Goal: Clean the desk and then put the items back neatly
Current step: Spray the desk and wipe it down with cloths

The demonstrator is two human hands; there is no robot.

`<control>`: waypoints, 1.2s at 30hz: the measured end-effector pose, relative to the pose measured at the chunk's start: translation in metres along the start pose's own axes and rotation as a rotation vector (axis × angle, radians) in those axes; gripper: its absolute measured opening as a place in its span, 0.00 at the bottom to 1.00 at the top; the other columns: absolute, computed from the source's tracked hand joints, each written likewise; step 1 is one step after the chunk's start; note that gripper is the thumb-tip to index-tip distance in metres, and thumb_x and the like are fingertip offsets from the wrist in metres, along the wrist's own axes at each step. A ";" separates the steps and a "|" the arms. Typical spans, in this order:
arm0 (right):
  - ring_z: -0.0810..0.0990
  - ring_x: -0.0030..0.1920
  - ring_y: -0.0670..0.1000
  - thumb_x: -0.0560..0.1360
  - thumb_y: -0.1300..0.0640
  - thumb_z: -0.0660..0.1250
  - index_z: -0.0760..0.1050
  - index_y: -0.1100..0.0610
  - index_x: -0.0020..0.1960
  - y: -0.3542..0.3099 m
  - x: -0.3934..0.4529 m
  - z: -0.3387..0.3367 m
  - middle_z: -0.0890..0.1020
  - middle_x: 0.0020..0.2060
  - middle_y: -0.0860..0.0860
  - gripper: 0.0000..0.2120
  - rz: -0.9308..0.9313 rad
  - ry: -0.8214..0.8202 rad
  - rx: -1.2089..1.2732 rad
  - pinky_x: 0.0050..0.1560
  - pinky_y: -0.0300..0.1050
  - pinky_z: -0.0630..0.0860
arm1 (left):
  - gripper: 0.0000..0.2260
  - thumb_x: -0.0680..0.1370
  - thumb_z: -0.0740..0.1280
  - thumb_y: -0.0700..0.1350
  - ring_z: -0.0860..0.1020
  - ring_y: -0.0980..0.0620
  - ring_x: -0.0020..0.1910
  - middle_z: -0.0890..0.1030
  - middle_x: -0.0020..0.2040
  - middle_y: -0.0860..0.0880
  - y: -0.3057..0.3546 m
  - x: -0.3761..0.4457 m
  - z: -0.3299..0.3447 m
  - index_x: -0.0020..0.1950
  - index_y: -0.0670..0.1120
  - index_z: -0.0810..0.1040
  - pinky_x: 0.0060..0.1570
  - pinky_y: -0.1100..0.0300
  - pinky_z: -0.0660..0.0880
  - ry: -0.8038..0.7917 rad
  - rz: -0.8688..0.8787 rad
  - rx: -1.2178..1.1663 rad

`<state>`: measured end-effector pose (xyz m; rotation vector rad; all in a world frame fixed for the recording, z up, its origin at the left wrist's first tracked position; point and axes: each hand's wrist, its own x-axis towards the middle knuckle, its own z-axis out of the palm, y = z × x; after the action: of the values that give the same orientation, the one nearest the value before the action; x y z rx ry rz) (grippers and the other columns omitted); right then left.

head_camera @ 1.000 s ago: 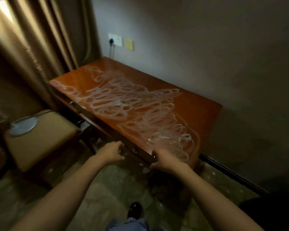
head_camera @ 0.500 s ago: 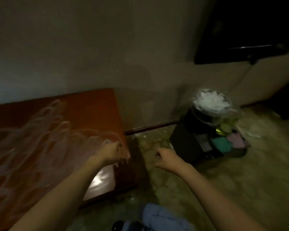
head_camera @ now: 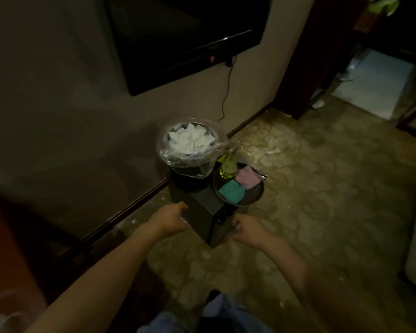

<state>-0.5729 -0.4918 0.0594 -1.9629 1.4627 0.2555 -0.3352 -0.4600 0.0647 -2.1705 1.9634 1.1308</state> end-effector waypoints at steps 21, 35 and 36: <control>0.75 0.52 0.53 0.73 0.59 0.70 0.65 0.62 0.70 0.068 0.227 -0.132 0.77 0.55 0.54 0.28 0.087 -0.030 0.170 0.43 0.39 0.73 | 0.21 0.73 0.70 0.49 0.77 0.48 0.55 0.79 0.58 0.46 0.085 0.267 -0.061 0.64 0.45 0.73 0.52 0.57 0.75 -0.078 0.082 -0.053; 0.72 0.63 0.57 0.73 0.56 0.72 0.66 0.63 0.67 0.123 0.340 -0.117 0.74 0.62 0.58 0.28 0.122 -0.098 0.287 0.55 0.42 0.69 | 0.29 0.68 0.70 0.54 0.75 0.46 0.61 0.76 0.61 0.42 0.073 0.307 0.013 0.64 0.40 0.73 0.58 0.61 0.69 -0.199 -0.281 -0.380; 0.72 0.63 0.57 0.71 0.55 0.74 0.66 0.63 0.67 0.130 0.351 -0.112 0.74 0.62 0.58 0.30 0.123 -0.083 0.314 0.57 0.45 0.70 | 0.25 0.72 0.71 0.49 0.73 0.45 0.63 0.75 0.63 0.42 0.075 0.313 0.018 0.66 0.41 0.71 0.59 0.61 0.68 -0.179 -0.329 -0.351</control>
<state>-0.5921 -0.8522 -0.0894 -1.5977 1.4734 0.1489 -0.4224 -0.7382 -0.0721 -2.3290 1.3551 1.6316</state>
